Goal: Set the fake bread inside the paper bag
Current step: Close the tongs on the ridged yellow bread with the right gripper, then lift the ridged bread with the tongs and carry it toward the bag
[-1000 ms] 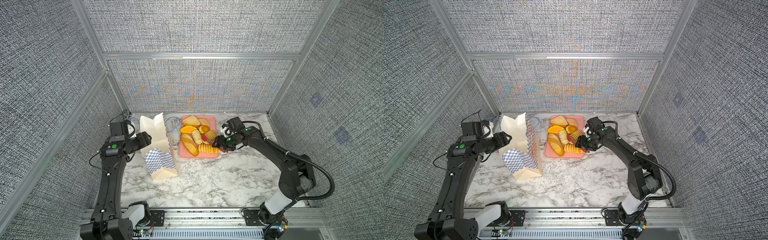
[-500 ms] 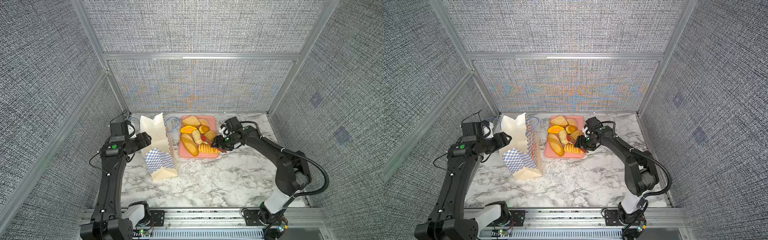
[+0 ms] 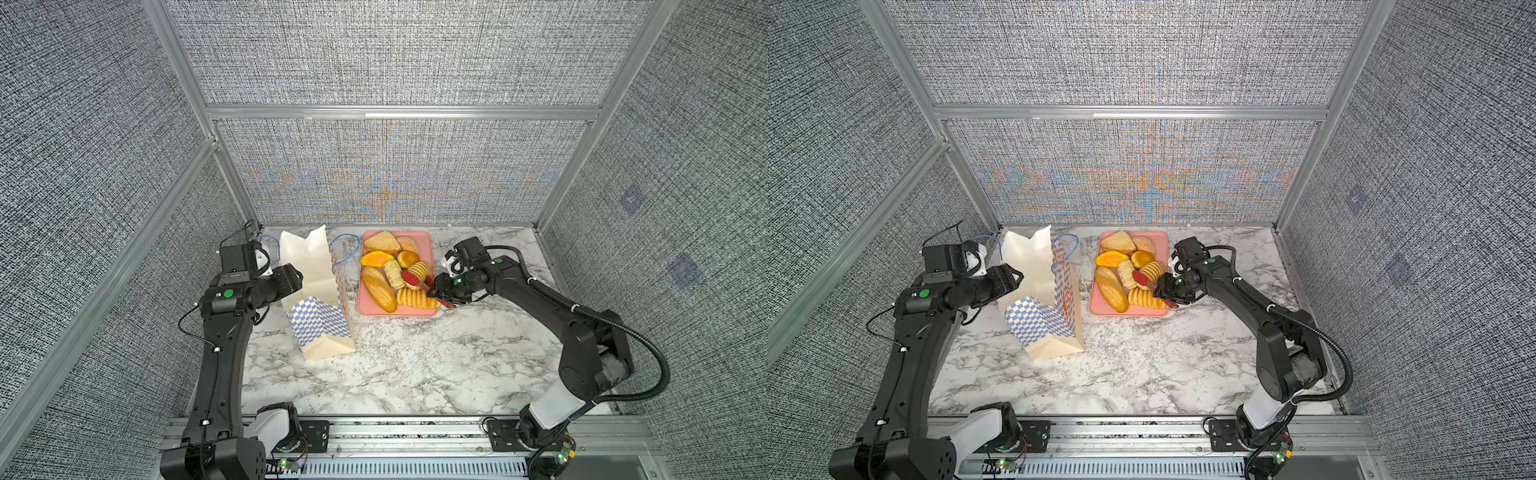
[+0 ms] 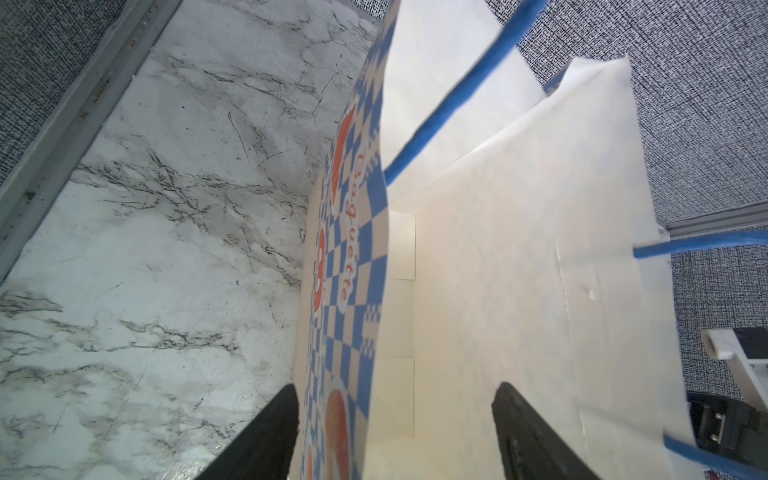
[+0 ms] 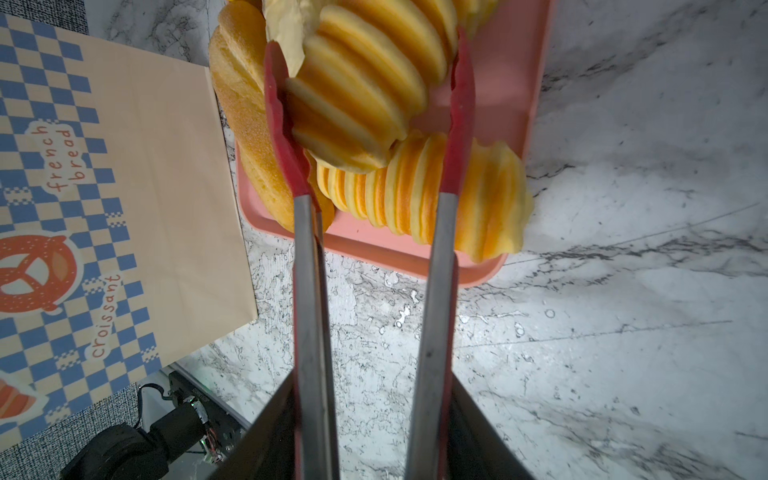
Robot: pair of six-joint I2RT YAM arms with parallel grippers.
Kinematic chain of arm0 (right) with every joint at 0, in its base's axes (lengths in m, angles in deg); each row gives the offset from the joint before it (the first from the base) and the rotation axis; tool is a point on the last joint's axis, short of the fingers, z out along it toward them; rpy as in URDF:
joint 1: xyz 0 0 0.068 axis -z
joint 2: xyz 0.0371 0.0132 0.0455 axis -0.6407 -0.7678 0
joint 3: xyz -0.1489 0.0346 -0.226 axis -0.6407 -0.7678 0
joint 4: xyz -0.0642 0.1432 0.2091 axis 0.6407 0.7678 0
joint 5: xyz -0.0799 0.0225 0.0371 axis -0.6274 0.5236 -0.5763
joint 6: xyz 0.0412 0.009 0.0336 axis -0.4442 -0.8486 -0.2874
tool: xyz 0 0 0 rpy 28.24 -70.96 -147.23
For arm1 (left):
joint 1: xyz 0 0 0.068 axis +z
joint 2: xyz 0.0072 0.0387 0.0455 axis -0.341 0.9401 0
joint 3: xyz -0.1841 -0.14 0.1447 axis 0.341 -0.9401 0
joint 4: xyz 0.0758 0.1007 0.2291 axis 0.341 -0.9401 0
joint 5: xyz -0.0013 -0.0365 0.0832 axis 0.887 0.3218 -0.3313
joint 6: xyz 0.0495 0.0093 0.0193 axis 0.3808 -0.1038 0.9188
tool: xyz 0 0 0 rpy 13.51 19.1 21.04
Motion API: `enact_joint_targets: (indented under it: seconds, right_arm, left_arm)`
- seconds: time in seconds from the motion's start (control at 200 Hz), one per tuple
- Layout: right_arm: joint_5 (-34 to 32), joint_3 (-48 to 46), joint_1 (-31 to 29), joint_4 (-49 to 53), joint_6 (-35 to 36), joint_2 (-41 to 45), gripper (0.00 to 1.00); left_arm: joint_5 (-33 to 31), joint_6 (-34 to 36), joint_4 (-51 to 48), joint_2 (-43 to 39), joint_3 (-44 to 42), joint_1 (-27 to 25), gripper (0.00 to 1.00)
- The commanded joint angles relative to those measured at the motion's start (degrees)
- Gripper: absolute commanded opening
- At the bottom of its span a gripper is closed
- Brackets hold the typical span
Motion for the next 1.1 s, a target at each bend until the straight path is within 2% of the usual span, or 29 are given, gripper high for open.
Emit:
enact_joint_targets:
  seconds: [0.0, 0.625, 0.735, 0.945, 1.095]
  right_arm:
    - [0.3, -0.5, -0.1, -1.3, -0.4, 1.5, 0.49]
    - [-1.0, -0.2, -0.1, 2.5, -0.1, 9.4, 0.48]
    - [-1.5, 1.1, -0.3, 4.0, 0.3, 11.2, 0.48]
    - [-4.3, 7.0, -2.0, 8.5, 1.9, 13.8, 0.48]
    - [-5.8, 11.9, -3.8, 11.3, 3.0, 14.8, 0.48]
  left_arm:
    - [-0.5, 0.5, 0.6, 0.2, 0.5, 0.0, 0.75]
    - [-1.2, 1.2, -1.4, -0.2, 3.0, 0.0, 0.79]
    - [-1.5, 1.6, -1.9, -0.5, 3.4, 0.0, 0.7]
    - [-2.2, 2.4, -2.9, -0.2, 3.3, 0.0, 0.44]
    - [-2.1, 2.3, -2.9, -0.3, 2.9, 0.0, 0.31]
